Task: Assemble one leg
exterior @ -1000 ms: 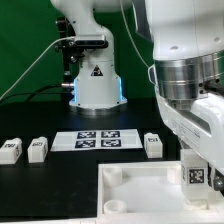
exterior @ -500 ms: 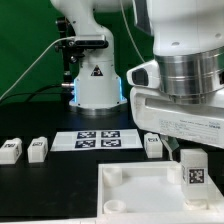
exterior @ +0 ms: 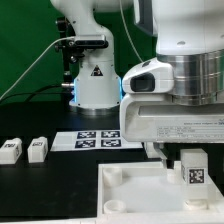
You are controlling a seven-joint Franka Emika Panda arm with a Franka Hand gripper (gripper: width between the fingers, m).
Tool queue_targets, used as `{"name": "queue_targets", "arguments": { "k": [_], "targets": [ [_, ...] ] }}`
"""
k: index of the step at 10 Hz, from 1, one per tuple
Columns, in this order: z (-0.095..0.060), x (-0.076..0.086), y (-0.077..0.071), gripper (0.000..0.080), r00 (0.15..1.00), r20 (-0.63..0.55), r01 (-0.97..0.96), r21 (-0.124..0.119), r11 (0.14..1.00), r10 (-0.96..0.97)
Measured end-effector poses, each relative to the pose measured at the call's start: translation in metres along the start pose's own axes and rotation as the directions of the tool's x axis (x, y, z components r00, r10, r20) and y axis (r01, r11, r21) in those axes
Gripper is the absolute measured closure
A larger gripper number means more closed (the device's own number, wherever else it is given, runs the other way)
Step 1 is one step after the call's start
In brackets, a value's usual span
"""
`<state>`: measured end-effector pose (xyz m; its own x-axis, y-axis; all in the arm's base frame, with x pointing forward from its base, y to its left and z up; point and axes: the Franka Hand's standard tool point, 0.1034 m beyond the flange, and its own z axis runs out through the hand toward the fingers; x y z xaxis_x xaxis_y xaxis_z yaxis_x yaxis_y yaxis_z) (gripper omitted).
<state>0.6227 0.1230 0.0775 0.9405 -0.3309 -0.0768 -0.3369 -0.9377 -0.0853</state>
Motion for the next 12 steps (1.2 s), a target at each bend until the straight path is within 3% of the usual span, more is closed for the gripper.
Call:
{"name": "queue_targets", "arguments": {
  "k": [2, 3, 4, 6, 8, 11, 12],
  "targets": [
    [0.000, 0.000, 0.000, 0.0449, 0.998, 0.001, -0.058, 0.002, 0.998, 0.058],
    [0.000, 0.000, -0.001, 0.0449, 0.988, 0.002, -0.151, 0.002, 0.988, 0.151],
    [0.000, -0.001, -0.001, 0.0508, 0.967, 0.003, -0.254, 0.003, 0.967, 0.254],
    [0.001, 0.001, -0.002, 0.0508, 0.882, 0.019, -0.471, 0.019, 0.882, 0.471],
    [0.001, 0.009, -0.001, 0.0508, 0.695, 0.064, -0.719, 0.044, 0.693, 0.717],
    [0.001, 0.012, -0.001, 0.0508, 0.317, 0.109, -0.948, 0.056, 0.312, 0.942],
    [0.001, 0.012, -0.002, 0.0508, 0.242, 0.113, -0.970, 0.050, 0.237, 0.964]
  ]
}}
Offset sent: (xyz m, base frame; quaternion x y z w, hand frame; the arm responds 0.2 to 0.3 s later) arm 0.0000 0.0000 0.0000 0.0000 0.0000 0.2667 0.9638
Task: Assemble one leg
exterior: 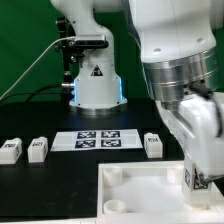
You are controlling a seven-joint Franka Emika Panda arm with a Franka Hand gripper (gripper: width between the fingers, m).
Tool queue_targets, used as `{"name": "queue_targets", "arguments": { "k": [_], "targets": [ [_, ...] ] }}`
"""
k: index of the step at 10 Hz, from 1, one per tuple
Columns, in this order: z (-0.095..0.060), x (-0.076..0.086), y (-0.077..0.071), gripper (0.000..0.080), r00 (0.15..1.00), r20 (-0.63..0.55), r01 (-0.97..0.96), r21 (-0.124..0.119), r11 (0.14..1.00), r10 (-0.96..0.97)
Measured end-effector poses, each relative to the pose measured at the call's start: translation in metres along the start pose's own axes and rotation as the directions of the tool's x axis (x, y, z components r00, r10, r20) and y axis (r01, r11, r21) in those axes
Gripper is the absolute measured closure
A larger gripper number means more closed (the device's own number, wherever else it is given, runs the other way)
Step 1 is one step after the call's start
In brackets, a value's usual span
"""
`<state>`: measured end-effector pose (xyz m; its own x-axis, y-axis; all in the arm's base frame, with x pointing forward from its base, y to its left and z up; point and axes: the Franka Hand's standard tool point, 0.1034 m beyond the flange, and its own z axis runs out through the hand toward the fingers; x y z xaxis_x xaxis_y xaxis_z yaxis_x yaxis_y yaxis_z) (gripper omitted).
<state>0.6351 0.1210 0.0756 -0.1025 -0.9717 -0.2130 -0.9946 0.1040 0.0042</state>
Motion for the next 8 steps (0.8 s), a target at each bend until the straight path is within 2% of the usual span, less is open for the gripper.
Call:
{"name": "queue_targets", "arguments": {
  "k": [1, 2, 3, 4, 5, 6, 7, 8],
  "targets": [
    [0.0000, -0.0004, -0.0003, 0.0508, 0.998, -0.001, -0.060, 0.002, 0.998, 0.060],
    [0.0006, -0.0003, 0.0000, 0.0434, 0.998, -0.001, -0.060, 0.001, 0.998, 0.060],
    [0.0009, -0.0002, 0.0002, 0.0434, 1.000, -0.002, -0.025, 0.000, 1.000, 0.025],
    [0.0007, -0.0002, 0.0006, 0.0251, 1.000, -0.002, 0.031, -0.002, 1.000, -0.031],
    [-0.0004, -0.0008, 0.0019, 0.0181, 0.994, 0.002, 0.111, -0.013, 0.994, -0.111],
    [-0.0006, -0.0009, 0.0024, 0.0181, 0.974, 0.000, 0.227, -0.016, 0.974, -0.227],
    [0.0001, -0.0012, 0.0035, 0.0155, 0.918, -0.012, 0.397, -0.024, 0.917, -0.397],
    [0.0003, -0.0059, 0.0052, 0.0151, 0.885, -0.029, 0.463, -0.036, 0.886, -0.464]
  ]
}}
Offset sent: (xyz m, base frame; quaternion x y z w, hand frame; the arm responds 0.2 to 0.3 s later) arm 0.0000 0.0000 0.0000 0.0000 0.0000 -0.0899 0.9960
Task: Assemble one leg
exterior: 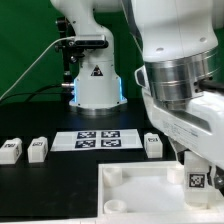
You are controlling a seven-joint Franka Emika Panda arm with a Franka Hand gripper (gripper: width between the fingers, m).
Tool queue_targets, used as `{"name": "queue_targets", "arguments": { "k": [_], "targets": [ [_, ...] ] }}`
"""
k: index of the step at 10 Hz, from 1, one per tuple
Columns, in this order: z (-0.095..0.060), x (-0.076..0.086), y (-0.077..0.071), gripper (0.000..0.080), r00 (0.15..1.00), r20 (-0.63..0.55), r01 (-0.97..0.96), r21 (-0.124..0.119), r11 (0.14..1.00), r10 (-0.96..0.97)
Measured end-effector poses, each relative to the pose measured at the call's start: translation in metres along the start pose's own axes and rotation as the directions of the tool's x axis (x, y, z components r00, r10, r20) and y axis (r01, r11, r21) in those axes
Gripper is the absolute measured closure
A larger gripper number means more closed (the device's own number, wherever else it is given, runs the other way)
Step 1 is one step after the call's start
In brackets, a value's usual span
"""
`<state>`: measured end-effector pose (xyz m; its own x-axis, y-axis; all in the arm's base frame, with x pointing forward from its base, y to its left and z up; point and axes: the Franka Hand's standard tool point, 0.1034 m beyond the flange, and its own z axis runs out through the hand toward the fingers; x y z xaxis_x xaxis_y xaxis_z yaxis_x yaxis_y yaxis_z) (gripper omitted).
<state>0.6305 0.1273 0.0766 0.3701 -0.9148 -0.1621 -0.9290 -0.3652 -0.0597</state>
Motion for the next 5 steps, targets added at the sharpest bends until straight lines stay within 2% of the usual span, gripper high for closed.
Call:
{"name": "queue_targets", "arguments": {
  "k": [3, 4, 5],
  "targets": [
    [0.0007, 0.0016, 0.0008, 0.0150, 0.960, -0.005, 0.281, -0.006, 0.960, -0.281],
    [0.0004, 0.0015, 0.0045, 0.0150, 0.883, -0.006, 0.468, -0.051, 0.882, -0.469],
    [0.0001, 0.0026, 0.0052, 0.0150, 0.815, -0.004, 0.578, -0.062, 0.814, -0.579]
  ]
}}
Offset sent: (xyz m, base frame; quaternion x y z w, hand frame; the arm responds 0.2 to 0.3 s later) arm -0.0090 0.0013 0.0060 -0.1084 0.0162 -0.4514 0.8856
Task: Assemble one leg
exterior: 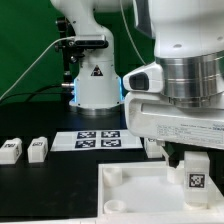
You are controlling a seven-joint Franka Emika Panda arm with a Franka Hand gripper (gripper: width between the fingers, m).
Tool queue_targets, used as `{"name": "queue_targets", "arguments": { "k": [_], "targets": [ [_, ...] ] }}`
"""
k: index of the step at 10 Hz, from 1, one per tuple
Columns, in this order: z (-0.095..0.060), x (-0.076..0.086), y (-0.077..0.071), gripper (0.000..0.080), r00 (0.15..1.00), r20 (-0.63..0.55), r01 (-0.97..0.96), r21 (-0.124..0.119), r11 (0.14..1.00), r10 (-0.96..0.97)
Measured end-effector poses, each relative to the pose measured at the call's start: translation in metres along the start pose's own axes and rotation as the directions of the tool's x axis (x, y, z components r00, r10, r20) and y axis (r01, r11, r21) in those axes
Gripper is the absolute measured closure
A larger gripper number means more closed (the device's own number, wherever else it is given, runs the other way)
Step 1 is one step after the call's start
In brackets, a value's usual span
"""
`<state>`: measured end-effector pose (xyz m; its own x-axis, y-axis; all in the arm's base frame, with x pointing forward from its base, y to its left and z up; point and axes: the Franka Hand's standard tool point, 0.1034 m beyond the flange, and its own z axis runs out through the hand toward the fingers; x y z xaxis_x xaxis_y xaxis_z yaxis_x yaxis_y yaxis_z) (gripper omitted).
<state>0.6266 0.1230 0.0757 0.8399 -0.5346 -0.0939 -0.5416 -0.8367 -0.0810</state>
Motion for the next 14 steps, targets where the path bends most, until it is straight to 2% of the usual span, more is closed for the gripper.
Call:
{"name": "queue_targets", "arguments": {
  "k": [1, 3, 5, 6, 7, 9, 11, 13, 14],
  "targets": [
    [0.0003, 0.0022, 0.0024, 0.0150, 0.988, -0.008, 0.151, -0.008, 0.988, -0.151],
    [0.0007, 0.0043, 0.0037, 0.0150, 0.967, -0.015, 0.253, -0.006, 0.968, -0.253],
    [0.0012, 0.0037, 0.0032, 0.0405, 0.989, -0.014, 0.150, -0.002, 0.989, -0.150],
    [0.0015, 0.0033, 0.0029, 0.0405, 0.999, -0.013, 0.052, -0.001, 0.999, -0.052],
    [0.0016, 0.0029, 0.0025, 0.0509, 0.999, -0.013, -0.049, 0.001, 0.999, 0.049],
    [0.0021, 0.0035, 0.0022, 0.0509, 0.962, -0.006, -0.272, 0.010, 0.962, 0.272],
    [0.0023, 0.0078, 0.0026, 0.0508, 0.873, 0.021, -0.487, 0.030, 0.873, 0.487],
    [0.0025, 0.0104, 0.0037, 0.0508, 0.666, 0.073, -0.746, 0.045, 0.665, 0.742],
    [0.0023, 0.0109, 0.0032, 0.0508, 0.531, 0.083, -0.847, 0.042, 0.530, 0.843]
  ]
}}
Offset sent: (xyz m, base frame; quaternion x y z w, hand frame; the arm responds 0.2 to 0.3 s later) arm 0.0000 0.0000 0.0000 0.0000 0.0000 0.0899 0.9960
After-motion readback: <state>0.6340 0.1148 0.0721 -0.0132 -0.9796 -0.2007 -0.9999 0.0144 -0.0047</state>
